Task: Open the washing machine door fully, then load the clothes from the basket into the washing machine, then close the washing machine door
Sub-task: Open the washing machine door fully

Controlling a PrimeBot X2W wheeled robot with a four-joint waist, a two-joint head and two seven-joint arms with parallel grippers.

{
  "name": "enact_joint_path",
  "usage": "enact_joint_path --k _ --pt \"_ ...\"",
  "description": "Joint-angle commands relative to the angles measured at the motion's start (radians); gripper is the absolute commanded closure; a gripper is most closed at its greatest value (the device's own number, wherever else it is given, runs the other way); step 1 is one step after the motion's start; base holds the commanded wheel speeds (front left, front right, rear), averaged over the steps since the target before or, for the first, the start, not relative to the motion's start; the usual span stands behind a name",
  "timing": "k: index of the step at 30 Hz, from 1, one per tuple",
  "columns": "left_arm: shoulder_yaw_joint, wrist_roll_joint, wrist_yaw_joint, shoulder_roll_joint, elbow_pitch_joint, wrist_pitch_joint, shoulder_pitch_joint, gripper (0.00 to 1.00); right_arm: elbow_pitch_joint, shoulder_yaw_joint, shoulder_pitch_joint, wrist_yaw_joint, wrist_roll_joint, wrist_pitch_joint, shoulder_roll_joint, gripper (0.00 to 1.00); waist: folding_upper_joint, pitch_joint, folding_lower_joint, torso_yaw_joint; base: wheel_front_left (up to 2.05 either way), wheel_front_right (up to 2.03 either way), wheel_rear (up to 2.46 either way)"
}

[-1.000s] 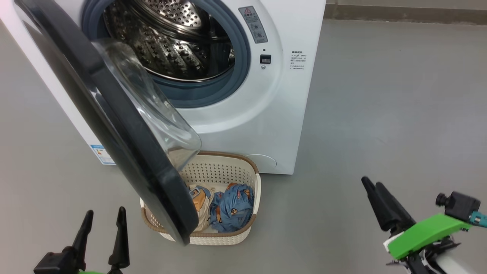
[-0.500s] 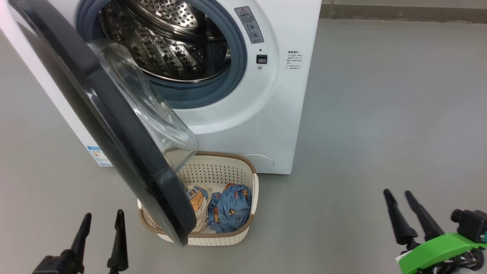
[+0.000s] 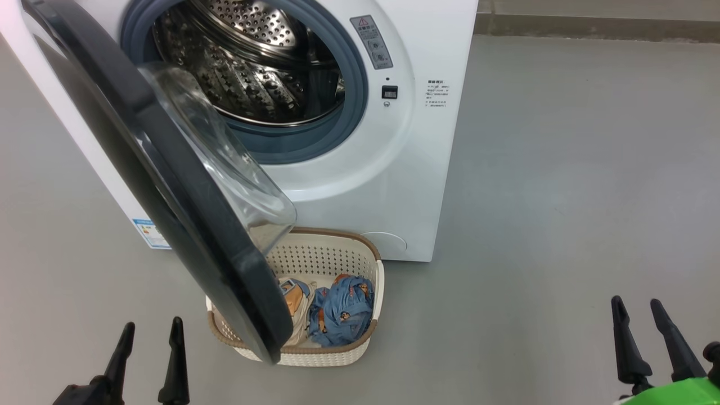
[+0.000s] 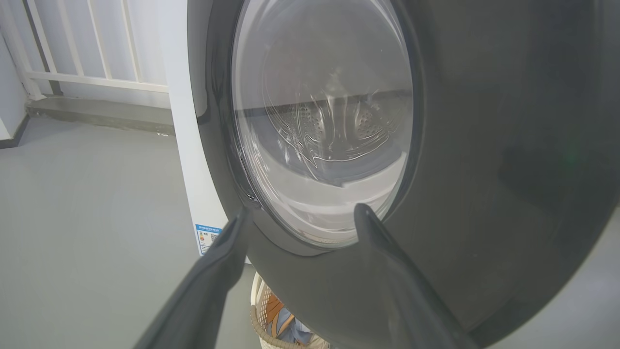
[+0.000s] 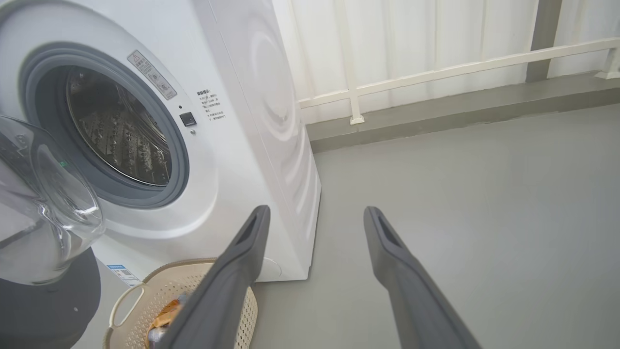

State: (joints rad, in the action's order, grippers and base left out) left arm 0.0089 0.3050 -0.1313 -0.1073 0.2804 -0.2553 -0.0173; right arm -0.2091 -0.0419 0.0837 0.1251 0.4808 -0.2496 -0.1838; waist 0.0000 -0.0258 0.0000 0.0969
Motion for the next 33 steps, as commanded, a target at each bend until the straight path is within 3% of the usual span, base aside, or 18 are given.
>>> enact_joint_path --k 1,13,14,15,16,20,25,29,33 --pt "0.034 -0.010 0.001 -0.012 -0.031 -0.006 -0.019 0.00 0.020 0.007 0.002 0.006 -0.029 -0.012 -0.011 0.00 0.0000 -0.002 0.0000 0.001 0.00 0.00 0.00" --pt "0.028 0.013 0.001 -0.015 -0.059 -0.006 -0.036 0.00 0.016 0.007 0.007 0.006 -0.068 -0.012 0.008 0.00 0.0000 -0.005 0.0000 0.007 0.00 0.00 0.00" --pt "0.029 0.016 0.001 -0.016 -0.075 -0.006 -0.041 0.45 0.016 0.008 0.007 0.006 -0.069 -0.012 0.008 0.00 0.0000 -0.004 0.0000 0.007 0.00 0.00 0.00" --pt "0.033 0.021 0.001 -0.015 -0.095 -0.006 -0.046 0.69 0.016 0.008 0.006 0.006 -0.069 -0.012 0.008 0.00 0.0000 -0.003 0.0000 0.008 0.00 0.00 0.00" --pt "0.038 0.023 0.001 -0.015 -0.116 -0.006 -0.051 1.00 0.017 0.009 0.006 0.006 -0.069 -0.012 0.007 0.00 0.0000 -0.002 0.0000 0.009 0.00 0.00 0.00" --pt "0.052 0.019 0.001 -0.008 -0.220 -0.006 -0.065 1.00 0.019 0.010 0.008 0.006 -0.070 -0.012 0.005 0.00 0.0000 0.002 0.0000 0.010 0.00 0.00 0.00" --pt "0.041 0.006 0.004 0.017 -0.457 -0.006 -0.077 1.00 0.027 0.013 0.014 0.006 -0.075 -0.012 0.001 0.00 0.0000 0.009 0.0000 0.012 0.00 0.00 0.00" --pt "-0.041 0.005 0.004 0.031 -0.632 0.031 -0.072 1.00 0.030 0.019 0.016 0.006 -0.088 -0.012 -0.007 0.00 0.0000 0.006 0.0000 0.012 0.00 0.00 0.00" --pt "-0.189 0.003 0.003 0.042 -0.716 0.110 -0.062 1.00 0.032 0.018 0.014 0.006 -0.092 -0.012 -0.005 0.00 0.0000 0.001 0.0000 0.013 0.00 0.00 0.00"
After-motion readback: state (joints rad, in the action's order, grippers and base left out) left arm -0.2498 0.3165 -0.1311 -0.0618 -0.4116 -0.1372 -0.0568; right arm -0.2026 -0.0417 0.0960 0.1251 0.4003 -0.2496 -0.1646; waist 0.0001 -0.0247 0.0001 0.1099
